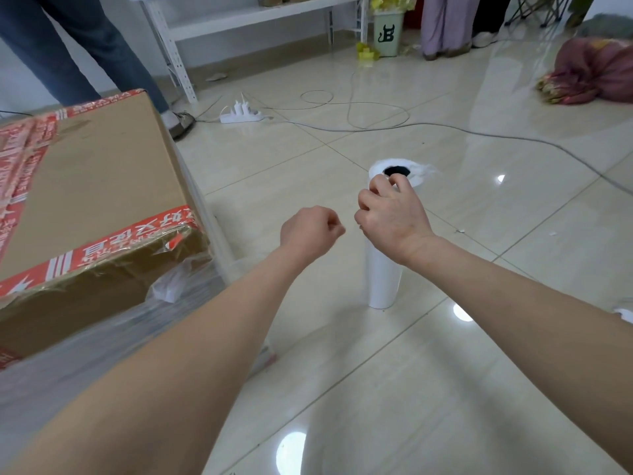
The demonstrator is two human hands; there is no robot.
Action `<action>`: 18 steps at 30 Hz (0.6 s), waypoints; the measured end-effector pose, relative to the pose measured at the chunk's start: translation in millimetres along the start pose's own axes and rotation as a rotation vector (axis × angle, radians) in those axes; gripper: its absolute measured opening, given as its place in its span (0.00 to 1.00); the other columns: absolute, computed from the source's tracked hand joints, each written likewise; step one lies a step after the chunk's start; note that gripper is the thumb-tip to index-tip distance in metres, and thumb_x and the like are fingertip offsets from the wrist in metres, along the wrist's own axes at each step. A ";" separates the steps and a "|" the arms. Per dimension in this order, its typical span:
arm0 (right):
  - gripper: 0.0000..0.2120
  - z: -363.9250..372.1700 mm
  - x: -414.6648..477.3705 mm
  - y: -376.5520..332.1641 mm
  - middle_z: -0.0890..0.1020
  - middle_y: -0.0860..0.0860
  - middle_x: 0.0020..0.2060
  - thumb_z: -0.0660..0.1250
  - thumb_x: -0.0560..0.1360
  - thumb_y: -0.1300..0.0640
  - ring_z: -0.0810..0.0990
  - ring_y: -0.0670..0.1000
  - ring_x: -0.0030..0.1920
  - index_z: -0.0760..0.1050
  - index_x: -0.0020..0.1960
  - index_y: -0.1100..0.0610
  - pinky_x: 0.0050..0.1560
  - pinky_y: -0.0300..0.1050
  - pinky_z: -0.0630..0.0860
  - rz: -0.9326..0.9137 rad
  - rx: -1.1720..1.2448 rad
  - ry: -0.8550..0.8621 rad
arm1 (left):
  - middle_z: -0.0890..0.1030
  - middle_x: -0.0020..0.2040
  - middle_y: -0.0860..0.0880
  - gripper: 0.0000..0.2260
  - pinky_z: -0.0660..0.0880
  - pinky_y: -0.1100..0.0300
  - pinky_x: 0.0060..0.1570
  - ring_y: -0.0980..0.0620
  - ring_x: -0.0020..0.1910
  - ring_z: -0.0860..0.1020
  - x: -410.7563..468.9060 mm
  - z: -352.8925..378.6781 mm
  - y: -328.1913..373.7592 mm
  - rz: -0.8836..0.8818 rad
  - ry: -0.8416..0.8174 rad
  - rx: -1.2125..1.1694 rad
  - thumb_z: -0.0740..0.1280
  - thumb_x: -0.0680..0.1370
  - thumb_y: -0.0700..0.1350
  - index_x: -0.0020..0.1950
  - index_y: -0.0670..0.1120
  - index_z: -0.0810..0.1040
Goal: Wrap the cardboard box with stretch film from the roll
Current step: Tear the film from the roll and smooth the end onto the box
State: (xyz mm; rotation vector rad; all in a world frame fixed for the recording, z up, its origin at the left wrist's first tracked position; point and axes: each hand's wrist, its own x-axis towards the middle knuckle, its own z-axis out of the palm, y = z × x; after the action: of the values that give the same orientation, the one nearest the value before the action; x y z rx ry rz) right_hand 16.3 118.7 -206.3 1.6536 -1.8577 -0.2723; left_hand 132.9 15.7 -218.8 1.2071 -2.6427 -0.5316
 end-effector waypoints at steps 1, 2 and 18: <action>0.07 -1.7 1.6 -2.2 0.78 0.44 0.44 0.64 0.73 0.57 0.74 0.52 0.54 0.79 0.47 0.48 0.54 0.46 0.70 0.000 0.013 -0.003 | 0.81 0.40 0.52 0.08 0.69 0.61 0.34 0.49 0.41 0.77 0.3 0.9 4.1 0.026 -0.006 0.001 0.62 0.75 0.49 0.40 0.50 0.77; 0.07 -3.4 2.4 -4.0 0.79 0.44 0.44 0.64 0.73 0.56 0.75 0.52 0.53 0.78 0.48 0.49 0.52 0.45 0.71 0.009 0.023 0.011 | 0.80 0.39 0.52 0.08 0.68 0.61 0.32 0.49 0.40 0.77 0.6 1.5 6.7 0.044 -0.013 -0.002 0.61 0.76 0.50 0.40 0.49 0.77; 0.11 4.5 -0.9 -17.4 0.74 0.50 0.53 0.59 0.76 0.63 0.66 0.57 0.60 0.76 0.55 0.56 0.54 0.48 0.64 -0.037 0.148 -0.216 | 0.76 0.32 0.53 0.13 0.64 0.58 0.35 0.47 0.37 0.73 -1.9 28.1 6.9 0.089 0.003 0.083 0.68 0.73 0.54 0.33 0.50 0.71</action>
State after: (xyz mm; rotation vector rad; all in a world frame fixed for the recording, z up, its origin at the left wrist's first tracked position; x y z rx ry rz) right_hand 28.0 115.1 -219.4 1.8213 -2.0500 -0.3477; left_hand 120.5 28.1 -241.9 1.1047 -2.7253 -0.4087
